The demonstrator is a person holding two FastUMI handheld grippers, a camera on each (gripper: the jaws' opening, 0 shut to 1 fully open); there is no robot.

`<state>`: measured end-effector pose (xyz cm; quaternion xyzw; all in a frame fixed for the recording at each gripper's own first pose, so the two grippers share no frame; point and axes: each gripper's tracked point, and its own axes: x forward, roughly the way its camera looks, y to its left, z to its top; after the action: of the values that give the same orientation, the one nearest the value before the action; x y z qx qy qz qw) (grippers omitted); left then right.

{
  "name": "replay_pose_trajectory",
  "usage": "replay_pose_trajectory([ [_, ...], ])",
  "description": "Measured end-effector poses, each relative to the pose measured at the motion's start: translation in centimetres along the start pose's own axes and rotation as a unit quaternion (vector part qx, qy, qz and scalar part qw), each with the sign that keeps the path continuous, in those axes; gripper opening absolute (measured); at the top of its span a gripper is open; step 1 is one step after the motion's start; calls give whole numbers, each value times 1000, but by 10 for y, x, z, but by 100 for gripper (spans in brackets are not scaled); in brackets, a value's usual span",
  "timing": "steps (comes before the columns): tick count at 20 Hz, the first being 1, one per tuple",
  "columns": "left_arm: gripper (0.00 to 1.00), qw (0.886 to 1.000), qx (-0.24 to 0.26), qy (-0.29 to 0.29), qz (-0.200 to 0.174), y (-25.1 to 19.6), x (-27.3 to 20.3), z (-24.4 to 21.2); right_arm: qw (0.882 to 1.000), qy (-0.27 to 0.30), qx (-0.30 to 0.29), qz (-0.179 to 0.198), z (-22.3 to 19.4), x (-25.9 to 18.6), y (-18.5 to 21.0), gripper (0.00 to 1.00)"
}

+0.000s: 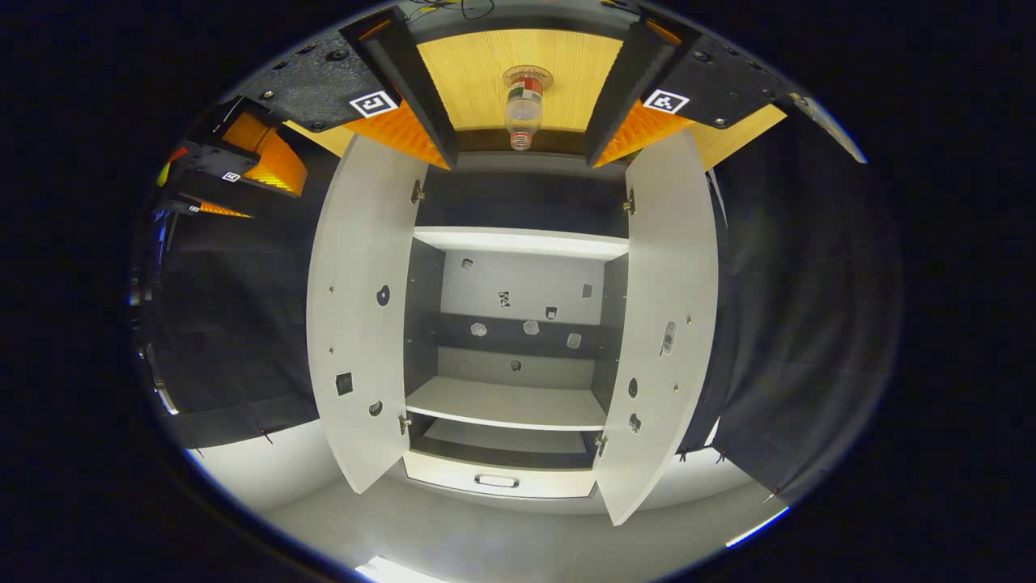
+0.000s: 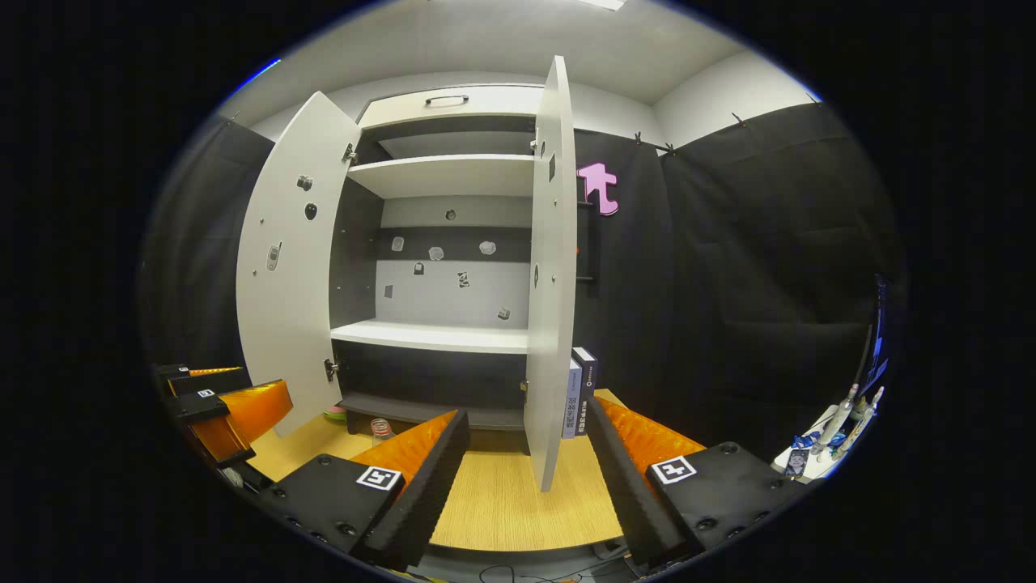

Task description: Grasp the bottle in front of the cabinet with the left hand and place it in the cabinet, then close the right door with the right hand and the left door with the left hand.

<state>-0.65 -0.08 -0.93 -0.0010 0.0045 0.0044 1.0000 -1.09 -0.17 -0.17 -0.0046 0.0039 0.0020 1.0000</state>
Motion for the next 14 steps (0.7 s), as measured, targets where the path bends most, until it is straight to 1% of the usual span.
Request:
replay_pose_trajectory([
  [4, 95, 1000, 10, 13, 5, 1, 17, -28, 1000, -1, -3, -2, 2, 1, -5, 96],
  [5, 97, 1000, 11, 22, 3, 1, 24, -38, 1000, -1, -5, -3, 2, 2, -7, 96],
  [8, 95, 999, 4, 43, -5, -4, 45, -67, 1000, 1, -3, -7, 2, 3, -12, 96],
  [11, 95, 998, 11, 62, -12, -6, 68, -96, 1000, 4, -7, -16, 1, 4, -21, 96],
  [14, 95, 996, 16, 89, -7, -2, 90, -134, 1000, 5, -12, -27, 2, 5, -32, 96],
])
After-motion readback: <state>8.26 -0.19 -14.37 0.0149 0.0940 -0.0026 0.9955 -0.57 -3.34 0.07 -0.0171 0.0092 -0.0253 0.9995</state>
